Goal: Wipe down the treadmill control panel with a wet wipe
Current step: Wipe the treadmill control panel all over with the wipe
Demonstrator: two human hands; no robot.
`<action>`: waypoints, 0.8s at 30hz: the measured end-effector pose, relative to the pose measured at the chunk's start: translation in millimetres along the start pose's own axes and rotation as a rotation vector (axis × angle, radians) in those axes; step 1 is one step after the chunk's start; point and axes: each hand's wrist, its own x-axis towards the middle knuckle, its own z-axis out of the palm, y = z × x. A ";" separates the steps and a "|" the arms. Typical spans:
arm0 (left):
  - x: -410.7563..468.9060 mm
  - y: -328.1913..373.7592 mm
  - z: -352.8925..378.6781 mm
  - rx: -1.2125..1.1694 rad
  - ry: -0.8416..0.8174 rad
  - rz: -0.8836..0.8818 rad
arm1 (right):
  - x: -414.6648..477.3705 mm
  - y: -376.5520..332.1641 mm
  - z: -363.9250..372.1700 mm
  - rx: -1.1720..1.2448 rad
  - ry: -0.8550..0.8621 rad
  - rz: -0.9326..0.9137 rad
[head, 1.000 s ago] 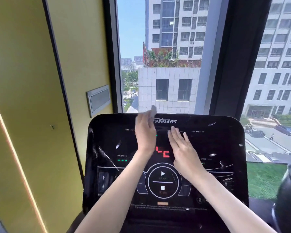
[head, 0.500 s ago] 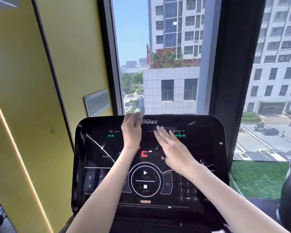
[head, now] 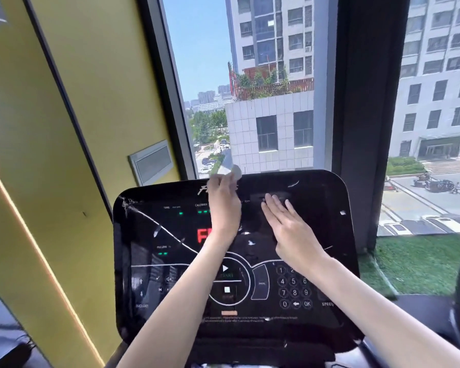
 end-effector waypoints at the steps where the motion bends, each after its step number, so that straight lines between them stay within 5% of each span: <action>1: -4.1 -0.3 3.4 0.008 -0.101 0.132 | 0.0 0.2 -0.5 -0.010 -0.008 0.004; 3: 1.0 -7.5 2.1 -0.008 -0.092 0.160 | -0.8 1.2 -2.0 -0.017 -0.014 -0.001; 7: 11.7 -9.5 -2.0 -0.085 0.268 -0.278 | -1.7 0.5 0.2 -0.018 0.000 -0.002; 12: -1.1 6.6 15.5 -0.036 -0.171 0.264 | -0.8 0.9 0.2 -0.065 -0.004 0.001; 16: 11.9 -3.6 10.3 -0.103 0.217 -0.172 | -2.7 -0.5 3.4 -0.043 0.008 0.005; 21: -2.9 13.9 22.0 -0.065 -0.251 0.328 | -1.0 0.2 3.0 -0.059 0.007 0.005; 24: 11.3 5.0 15.2 -0.128 0.047 0.039 | -1.6 0.6 6.1 -0.036 0.018 0.006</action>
